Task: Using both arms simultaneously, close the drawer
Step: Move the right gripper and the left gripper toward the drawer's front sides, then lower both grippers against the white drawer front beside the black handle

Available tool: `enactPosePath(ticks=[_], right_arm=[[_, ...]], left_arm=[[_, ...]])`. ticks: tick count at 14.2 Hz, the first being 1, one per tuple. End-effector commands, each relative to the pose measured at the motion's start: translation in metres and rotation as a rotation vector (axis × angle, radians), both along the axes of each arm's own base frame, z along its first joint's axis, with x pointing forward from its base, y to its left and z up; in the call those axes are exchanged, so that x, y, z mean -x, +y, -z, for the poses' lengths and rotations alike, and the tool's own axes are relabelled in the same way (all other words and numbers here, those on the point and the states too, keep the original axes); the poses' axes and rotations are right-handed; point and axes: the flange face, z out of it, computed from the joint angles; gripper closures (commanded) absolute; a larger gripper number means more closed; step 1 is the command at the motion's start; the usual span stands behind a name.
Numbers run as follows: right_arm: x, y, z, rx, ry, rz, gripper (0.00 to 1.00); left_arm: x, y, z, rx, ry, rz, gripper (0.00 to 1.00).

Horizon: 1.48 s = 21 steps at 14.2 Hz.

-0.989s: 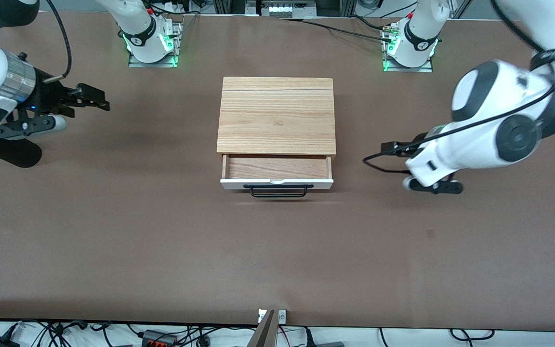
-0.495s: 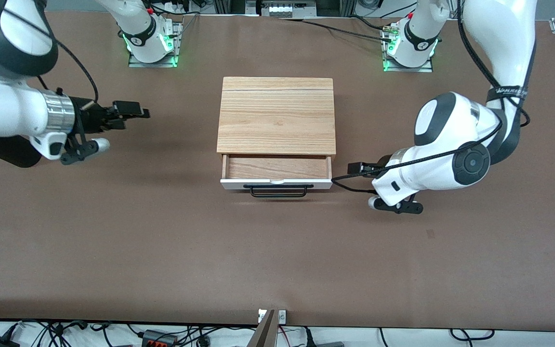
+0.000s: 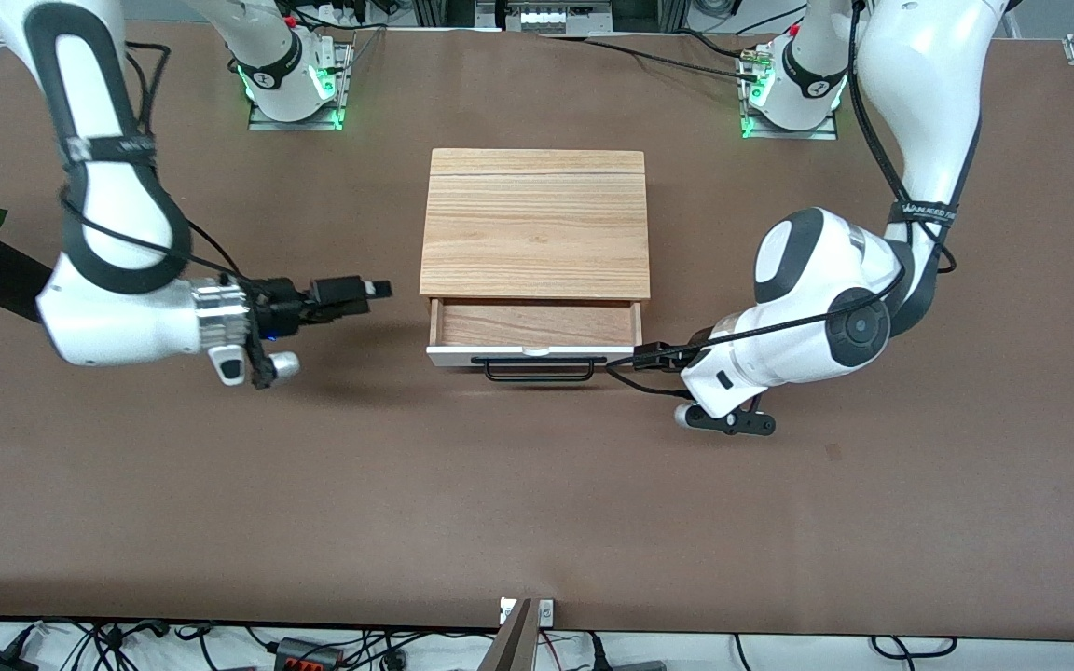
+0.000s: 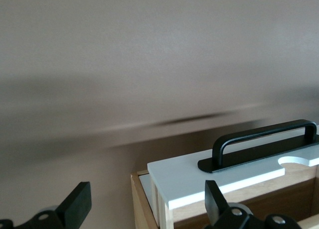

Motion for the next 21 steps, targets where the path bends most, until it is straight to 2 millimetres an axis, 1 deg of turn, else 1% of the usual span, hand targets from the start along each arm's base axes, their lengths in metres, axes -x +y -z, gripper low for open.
enactPosePath(ticks=[1, 3, 4, 6, 7, 10, 11, 12, 13, 14, 16, 17, 19, 21], right_arm=[[-0.008, 0.008, 0.001, -0.065, -0.049, 0.030, 0.00], [-0.018, 0.012, 0.013, -0.038, -0.090, 0.091, 0.00], [-0.021, 0.020, 0.017, -0.006, -0.127, 0.124, 0.00], [-0.023, 0.044, 0.017, 0.047, -0.204, 0.167, 0.00], [-0.024, 0.050, 0.019, 0.067, -0.231, 0.182, 0.00], [-0.024, 0.071, 0.041, 0.131, -0.284, 0.223, 0.00], [-0.020, 0.083, 0.043, 0.143, -0.303, 0.220, 0.00], [-0.019, 0.090, 0.049, 0.161, -0.319, 0.229, 0.00], [-0.018, 0.094, 0.049, 0.175, -0.338, 0.244, 0.00], [-0.018, 0.097, 0.057, 0.185, -0.341, 0.246, 0.00], [-0.013, 0.107, 0.063, 0.198, -0.350, 0.245, 0.00], [-0.011, 0.110, 0.064, 0.201, -0.349, 0.238, 0.00], [-0.007, 0.112, 0.068, 0.213, -0.349, 0.221, 0.00], [-0.001, 0.109, 0.079, 0.238, -0.336, 0.194, 0.00]], left_arm=[[0.000, -0.017, 0.013, 0.015, 0.009, 0.021, 0.00], [0.004, -0.025, 0.018, 0.002, 0.009, 0.039, 0.00], [0.003, -0.024, 0.021, -0.001, 0.008, 0.037, 0.00], [0.000, -0.024, 0.019, 0.007, -0.020, 0.033, 0.00], [0.000, -0.024, 0.018, 0.010, -0.024, 0.044, 0.00], [0.000, -0.024, 0.020, 0.011, -0.023, 0.047, 0.00], [0.000, -0.023, 0.023, 0.013, -0.017, 0.043, 0.00], [0.000, -0.023, 0.031, 0.012, -0.006, 0.043, 0.00], [0.001, -0.025, 0.034, 0.010, -0.003, 0.046, 0.00], [0.001, -0.026, 0.036, 0.009, -0.008, 0.046, 0.00], [0.001, -0.026, 0.038, 0.009, -0.006, 0.044, 0.00], [0.006, -0.028, 0.044, 0.006, 0.010, 0.050, 0.00], [0.010, -0.032, 0.047, 0.006, 0.022, 0.056, 0.00], [0.011, -0.033, 0.047, 0.005, 0.023, 0.058, 0.00]])
